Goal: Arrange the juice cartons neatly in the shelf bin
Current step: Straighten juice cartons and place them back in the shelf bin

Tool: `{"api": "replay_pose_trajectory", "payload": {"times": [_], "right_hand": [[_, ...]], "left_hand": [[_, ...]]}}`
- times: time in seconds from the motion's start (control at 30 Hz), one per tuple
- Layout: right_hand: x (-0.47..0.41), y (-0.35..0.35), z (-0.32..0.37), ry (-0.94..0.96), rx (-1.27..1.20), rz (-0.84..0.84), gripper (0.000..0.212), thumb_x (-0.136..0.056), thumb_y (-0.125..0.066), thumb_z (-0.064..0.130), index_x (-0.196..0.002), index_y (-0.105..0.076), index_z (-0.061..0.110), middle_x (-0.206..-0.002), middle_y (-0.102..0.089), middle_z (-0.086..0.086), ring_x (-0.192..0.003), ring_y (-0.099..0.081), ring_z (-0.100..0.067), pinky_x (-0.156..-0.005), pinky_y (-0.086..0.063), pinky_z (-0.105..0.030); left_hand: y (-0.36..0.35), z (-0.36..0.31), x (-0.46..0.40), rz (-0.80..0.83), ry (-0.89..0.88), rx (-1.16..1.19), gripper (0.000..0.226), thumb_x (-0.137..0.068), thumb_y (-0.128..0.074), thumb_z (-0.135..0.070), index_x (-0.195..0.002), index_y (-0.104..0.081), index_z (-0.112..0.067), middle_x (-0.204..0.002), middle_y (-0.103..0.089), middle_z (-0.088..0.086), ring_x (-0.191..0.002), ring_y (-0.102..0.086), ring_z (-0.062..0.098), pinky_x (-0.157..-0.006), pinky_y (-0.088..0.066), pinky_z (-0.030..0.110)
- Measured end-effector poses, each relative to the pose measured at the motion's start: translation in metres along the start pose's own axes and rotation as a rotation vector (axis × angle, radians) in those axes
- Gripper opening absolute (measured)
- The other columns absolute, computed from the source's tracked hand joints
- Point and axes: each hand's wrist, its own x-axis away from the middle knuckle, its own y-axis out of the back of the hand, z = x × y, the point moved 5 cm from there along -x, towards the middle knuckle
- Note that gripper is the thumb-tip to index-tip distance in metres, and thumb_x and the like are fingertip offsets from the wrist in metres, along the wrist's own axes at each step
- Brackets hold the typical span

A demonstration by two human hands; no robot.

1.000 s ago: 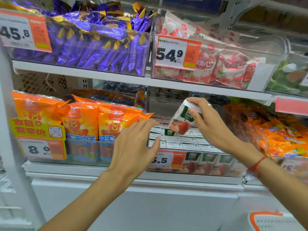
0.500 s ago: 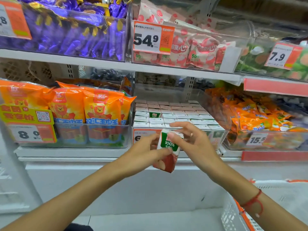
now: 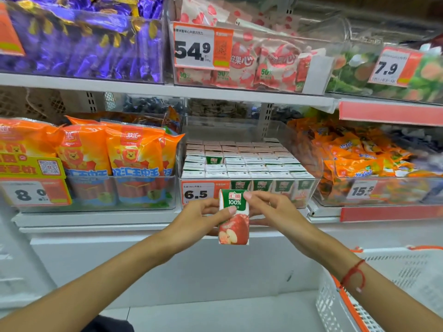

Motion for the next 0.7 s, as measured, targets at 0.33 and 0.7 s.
{"api": "replay_pose_trajectory", "payload": {"times": [0.33, 0.7], "right_hand": [[0.003, -0.005, -0.002, 0.01, -0.022, -0.052, 0.016, -0.095, -0.054, 0.039, -0.103, -0.066, 0.033, -0.093, -0.073, 0.013, -0.079, -0.068, 0.003, -0.062, -0.048, -0.007], [0.01, -0.016, -0.012, -0.142, -0.06, 0.165, 0.039, -0.086, -0.071, 0.023, -0.125, -0.064, 0.021, -0.119, -0.069, -0.002, -0.109, -0.066, -0.015, -0.099, -0.052, -0.032]], "left_hand": [[0.002, 0.002, 0.002, -0.001, 0.066, 0.088, 0.029, -0.088, -0.066, -0.039, -0.114, -0.068, -0.027, -0.097, -0.076, -0.009, -0.091, -0.072, 0.007, -0.068, -0.055, 0.015], [0.014, -0.002, 0.004, -0.12, 0.014, 0.271, 0.02, -0.091, -0.063, -0.032, -0.107, -0.07, -0.022, -0.096, -0.077, -0.003, -0.087, -0.073, 0.01, -0.064, -0.054, 0.014]]}}
